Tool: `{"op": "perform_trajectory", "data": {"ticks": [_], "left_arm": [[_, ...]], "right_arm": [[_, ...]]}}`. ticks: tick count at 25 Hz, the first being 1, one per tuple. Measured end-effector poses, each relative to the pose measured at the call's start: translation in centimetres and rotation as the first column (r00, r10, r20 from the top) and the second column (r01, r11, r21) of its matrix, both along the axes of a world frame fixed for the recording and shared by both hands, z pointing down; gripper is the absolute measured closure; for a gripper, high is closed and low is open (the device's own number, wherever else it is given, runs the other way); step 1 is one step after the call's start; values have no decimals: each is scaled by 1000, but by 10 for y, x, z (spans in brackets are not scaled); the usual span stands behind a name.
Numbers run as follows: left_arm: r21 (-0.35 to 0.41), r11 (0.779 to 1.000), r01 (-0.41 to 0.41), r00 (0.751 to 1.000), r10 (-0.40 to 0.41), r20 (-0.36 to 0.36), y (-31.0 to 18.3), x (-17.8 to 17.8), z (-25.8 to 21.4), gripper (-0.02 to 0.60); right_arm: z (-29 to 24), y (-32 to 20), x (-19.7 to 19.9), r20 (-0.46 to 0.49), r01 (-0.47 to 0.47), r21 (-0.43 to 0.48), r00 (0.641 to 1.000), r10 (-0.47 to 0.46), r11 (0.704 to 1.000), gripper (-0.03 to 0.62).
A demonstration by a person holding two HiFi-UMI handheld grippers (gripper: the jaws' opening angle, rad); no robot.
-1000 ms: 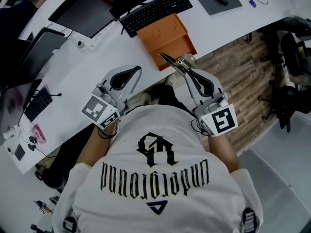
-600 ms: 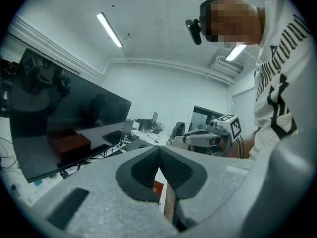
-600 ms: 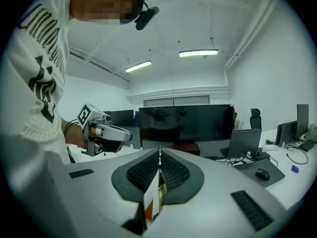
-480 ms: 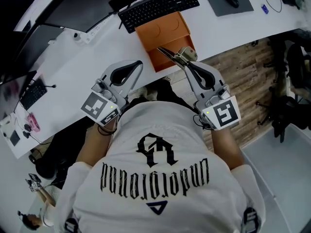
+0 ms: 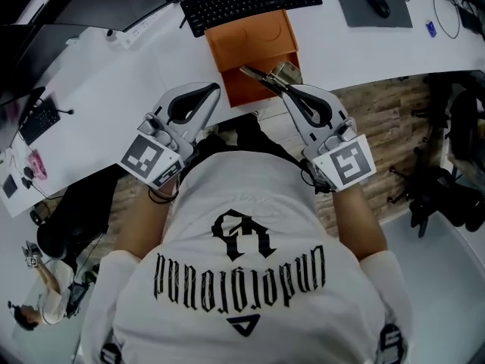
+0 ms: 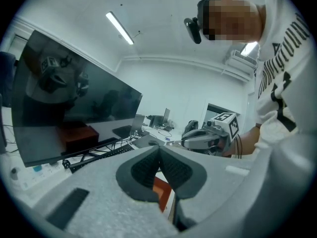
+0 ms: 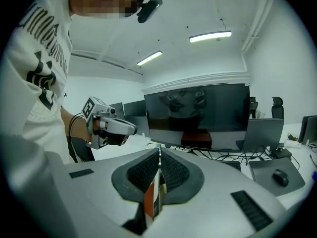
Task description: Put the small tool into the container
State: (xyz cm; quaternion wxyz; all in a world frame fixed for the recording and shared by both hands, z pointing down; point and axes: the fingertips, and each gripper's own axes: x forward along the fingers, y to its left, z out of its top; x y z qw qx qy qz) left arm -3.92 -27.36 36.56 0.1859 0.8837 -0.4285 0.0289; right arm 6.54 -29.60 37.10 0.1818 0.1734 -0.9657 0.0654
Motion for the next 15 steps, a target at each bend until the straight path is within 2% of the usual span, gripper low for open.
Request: {"op": "perform_trajectory", "data": {"ticks": [8, 12, 15], "left_arm": [[-42, 997, 60, 998, -61, -6, -3, 15, 25, 568], [-69, 995, 72, 997, -73, -12, -5, 9, 46, 568], [-91, 993, 80, 997, -82, -13, -1, 4, 59, 568]], "right_arm": [[38, -7, 5, -34, 107, -81, 993, -110, 991, 571], [61, -15, -8, -31, 148, -78, 988, -151, 986, 571], [82, -10, -13, -80, 181, -105, 979, -190, 978, 571]]}}
